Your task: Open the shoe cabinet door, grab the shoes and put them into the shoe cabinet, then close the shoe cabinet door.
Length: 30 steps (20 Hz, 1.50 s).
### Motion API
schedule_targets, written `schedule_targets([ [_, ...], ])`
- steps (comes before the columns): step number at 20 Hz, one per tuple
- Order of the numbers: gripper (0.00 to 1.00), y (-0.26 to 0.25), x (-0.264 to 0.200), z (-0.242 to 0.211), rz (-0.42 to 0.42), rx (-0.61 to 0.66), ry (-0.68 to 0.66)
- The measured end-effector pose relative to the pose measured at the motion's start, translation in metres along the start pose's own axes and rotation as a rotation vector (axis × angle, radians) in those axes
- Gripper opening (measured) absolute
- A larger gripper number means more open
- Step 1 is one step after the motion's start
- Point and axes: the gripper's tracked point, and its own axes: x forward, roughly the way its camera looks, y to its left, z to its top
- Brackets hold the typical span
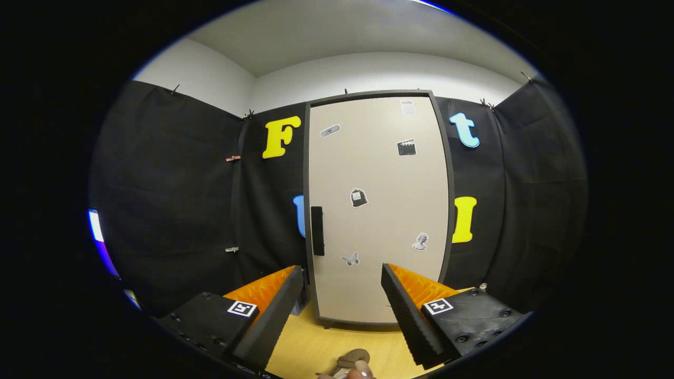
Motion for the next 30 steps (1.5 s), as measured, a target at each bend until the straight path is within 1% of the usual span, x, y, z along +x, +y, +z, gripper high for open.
schedule_targets([
  [6,0.99,0.010,0.027,-0.007,-0.004,-0.022,0.020],
  [9,0.99,0.020,0.053,-0.012,-0.034,-0.029,0.024],
  [14,0.99,0.051,0.114,-0.014,-0.081,-0.018,-0.003],
  [20,0.98,0.072,0.196,-0.034,-0.155,-0.013,0.033],
  [25,0.98,0.062,0.246,-0.046,-0.218,-0.041,0.040],
  [29,0.96,0.045,0.272,-0.054,-0.270,-0.037,0.046],
  [30,0.89,0.042,0.277,-0.056,-0.276,-0.036,0.048],
])
